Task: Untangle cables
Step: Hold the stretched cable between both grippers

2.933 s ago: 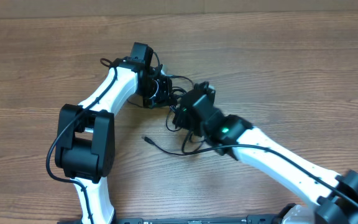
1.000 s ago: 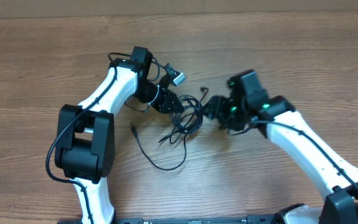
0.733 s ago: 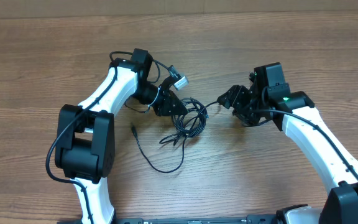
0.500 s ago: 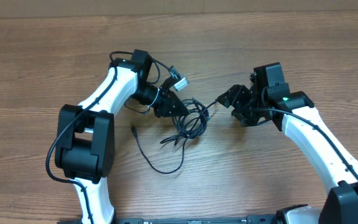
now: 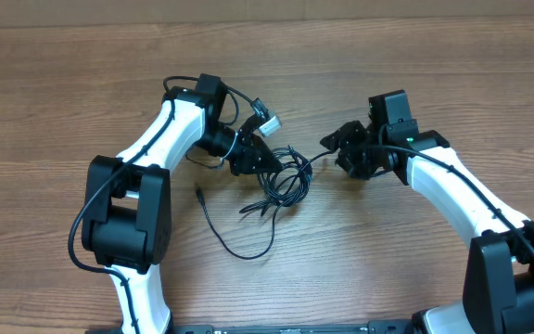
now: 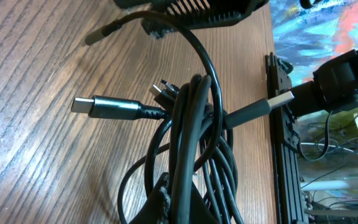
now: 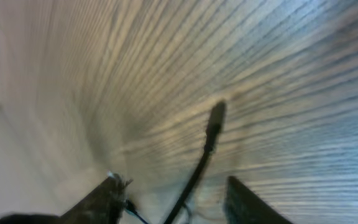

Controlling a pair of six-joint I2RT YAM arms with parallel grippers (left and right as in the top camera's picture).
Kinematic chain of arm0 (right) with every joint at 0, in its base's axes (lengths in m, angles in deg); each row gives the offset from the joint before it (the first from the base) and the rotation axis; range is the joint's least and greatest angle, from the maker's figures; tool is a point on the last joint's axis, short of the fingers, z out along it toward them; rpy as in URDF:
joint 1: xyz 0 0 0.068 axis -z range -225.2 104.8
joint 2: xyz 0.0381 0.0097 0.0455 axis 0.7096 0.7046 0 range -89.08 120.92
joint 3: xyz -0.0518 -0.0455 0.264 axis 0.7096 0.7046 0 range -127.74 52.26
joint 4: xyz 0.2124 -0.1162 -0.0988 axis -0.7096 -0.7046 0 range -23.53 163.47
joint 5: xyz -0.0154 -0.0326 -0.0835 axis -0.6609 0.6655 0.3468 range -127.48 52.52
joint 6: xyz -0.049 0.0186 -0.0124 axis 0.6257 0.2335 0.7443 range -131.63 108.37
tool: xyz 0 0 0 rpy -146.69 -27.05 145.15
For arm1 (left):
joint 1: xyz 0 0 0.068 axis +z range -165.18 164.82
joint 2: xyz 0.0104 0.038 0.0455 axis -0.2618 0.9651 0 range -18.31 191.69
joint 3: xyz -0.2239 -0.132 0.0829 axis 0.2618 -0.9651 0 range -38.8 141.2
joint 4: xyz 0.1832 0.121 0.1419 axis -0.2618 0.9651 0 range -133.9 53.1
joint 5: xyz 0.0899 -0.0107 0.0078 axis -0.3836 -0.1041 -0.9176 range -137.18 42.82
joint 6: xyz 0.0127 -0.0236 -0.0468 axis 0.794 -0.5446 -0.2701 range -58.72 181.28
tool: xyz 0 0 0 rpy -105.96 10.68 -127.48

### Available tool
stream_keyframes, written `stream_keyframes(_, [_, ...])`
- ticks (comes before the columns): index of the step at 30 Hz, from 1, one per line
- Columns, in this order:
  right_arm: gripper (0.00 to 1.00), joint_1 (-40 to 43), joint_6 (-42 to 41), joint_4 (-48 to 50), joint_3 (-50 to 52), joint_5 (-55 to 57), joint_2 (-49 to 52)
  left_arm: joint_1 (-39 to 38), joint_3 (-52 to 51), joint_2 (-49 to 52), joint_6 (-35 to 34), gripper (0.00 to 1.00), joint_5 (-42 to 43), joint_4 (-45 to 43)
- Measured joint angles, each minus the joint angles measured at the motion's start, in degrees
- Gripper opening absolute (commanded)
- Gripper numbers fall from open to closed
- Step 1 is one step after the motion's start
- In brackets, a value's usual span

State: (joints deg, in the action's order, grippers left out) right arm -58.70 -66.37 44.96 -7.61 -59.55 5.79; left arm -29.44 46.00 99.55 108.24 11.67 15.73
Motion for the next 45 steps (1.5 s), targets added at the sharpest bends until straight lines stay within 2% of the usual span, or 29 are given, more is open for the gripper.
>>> stream_keyframes(1, [0.32, 0.0, -0.5, 0.4, 0.0, 0.0, 0.0, 0.0, 0.0, 0.0, 0.0, 0.04, 0.1, 0.0])
stream_keyframes(3, [0.30, 0.0, -0.8, 0.4, 0.0, 0.1, 0.0, 0.0, 0.0, 0.0, 0.0, 0.04, 0.1, 0.0])
stream_keyframes(16, [0.29, -1.0, -0.8, -0.3, 0.0, 2.1, 0.0, 0.0, 0.0, 0.0, 0.0, 0.04, 1.4, 0.0])
stream_keyframes(19, [0.19, -1.5, -0.6, -0.2, 0.0, 2.2, 0.0, 0.0, 0.0, 0.0, 0.0, 0.04, 1.6, 0.0])
stream_keyframes(22, [0.04, -1.5, -0.6, -0.2, 0.0, 2.5, 0.0, 0.0, 0.0, 0.0, 0.0, 0.04, 1.6, 0.0])
stream_keyframes(36, [0.04, -1.6, 4.2, -0.6, 0.0, 2.7, -0.4, 0.0, 0.0, 0.0, 0.0, 0.04, 1.9, 0.0])
stream_keyframes(38, [0.07, -1.6, 4.6, -0.8, 0.0, 2.3, -0.9, 0.0, 0.0, 0.0, 0.0, 0.04, 1.9, 0.0])
stream_keyframes(39, [0.21, -1.6, 4.7, -1.0, 0.0, 2.1, -1.2, 0.0, 0.0, 0.0, 0.0, 0.04, 1.9, 0.0])
stream_keyframes(42, [0.41, -1.6, 4.9, -2.4, 0.0, 1.4, -1.4, 0.0, 0.0, 0.0, 0.0, 0.04, 1.9, 0.0])
stream_keyframes(45, [0.47, -1.6, 5.2, -4.0, 0.0, 1.3, -1.4, 0.0, 0.0, 0.0, 0.0, 0.04, 2.0, 0.0])
